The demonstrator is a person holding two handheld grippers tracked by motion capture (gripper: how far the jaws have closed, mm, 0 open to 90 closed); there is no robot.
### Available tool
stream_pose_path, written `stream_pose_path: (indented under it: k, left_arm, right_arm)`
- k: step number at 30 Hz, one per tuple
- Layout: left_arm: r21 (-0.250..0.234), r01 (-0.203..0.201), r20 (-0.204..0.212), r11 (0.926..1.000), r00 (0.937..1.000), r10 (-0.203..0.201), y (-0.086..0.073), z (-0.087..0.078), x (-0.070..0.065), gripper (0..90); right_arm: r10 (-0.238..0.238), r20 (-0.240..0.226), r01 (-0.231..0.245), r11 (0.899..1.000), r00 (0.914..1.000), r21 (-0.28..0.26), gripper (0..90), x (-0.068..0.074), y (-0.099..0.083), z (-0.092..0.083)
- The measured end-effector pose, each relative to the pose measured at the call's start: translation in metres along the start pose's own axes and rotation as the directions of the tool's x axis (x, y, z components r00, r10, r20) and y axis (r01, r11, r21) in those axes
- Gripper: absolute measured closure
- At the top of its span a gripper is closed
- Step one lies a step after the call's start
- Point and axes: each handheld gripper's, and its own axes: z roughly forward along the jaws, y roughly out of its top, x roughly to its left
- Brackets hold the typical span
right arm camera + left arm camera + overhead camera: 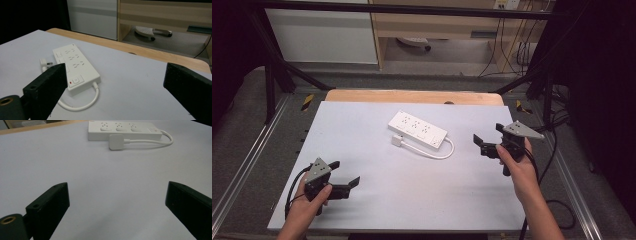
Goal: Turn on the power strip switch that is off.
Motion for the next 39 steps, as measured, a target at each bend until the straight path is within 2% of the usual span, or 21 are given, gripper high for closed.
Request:
stream_pose_path:
  k: [12,23,25,26,28,34,36,39]
  left_arm:
    - [-0.001,0.007,-0.005,1.0000,1.0000,-0.007,0.000,0.000,0.000,5.3]
    - [-0.003,0.004,-0.007,1.0000,1.0000,-0.004,0.000,-0.001,0.001,5.3]
    - [-0.005,0.005,-0.007,1.0000,1.0000,-0.005,0.000,-0.002,0.000,5.3]
    - [-0.005,0.005,-0.007,1.0000,1.0000,-0.005,0.000,-0.002,0.000,5.3]
    - [-0.008,0.007,-0.005,0.9999,1.0000,-0.007,0.000,-0.002,0.000,5.3]
    - [-0.012,0.003,-0.006,0.9999,1.0000,-0.003,0.001,-0.003,-0.001,5.3]
    - [-0.012,0.002,-0.006,0.9999,1.0000,-0.003,0.001,-0.003,-0.001,5.3]
    - [-0.013,0.003,-0.004,0.9999,1.0000,-0.003,0.001,-0.002,-0.001,5.3]
  right_arm:
    - [0.035,0.025,-0.035,0.999,0.9991,-0.004,7.4,-0.008,-0.040,-0.021]
    - [0.003,0.023,-0.004,1.000,0.9997,0.021,6.9,-0.002,-0.070,-0.018]
    - [0.013,0.018,-0.013,1.000,0.9998,0.028,6.8,-0.001,-0.076,-0.017]
    - [0.006,0.019,-0.007,0.999,0.9998,0.033,6.8,-0.001,-0.079,-0.016]
    - [0.026,0.012,-0.026,0.999,0.9996,0.045,6.9,0.000,-0.086,-0.015]
    - [-0.001,-0.003,0.001,0.993,1.0000,0.117,6.7,0.005,-0.099,-0.006]
    - [-0.019,0.004,0.018,0.991,0.9998,0.134,6.4,0.006,-0.101,-0.003]
    - [-0.001,0.026,-0.003,0.986,0.9997,0.166,6.1,0.006,-0.102,-0.001]
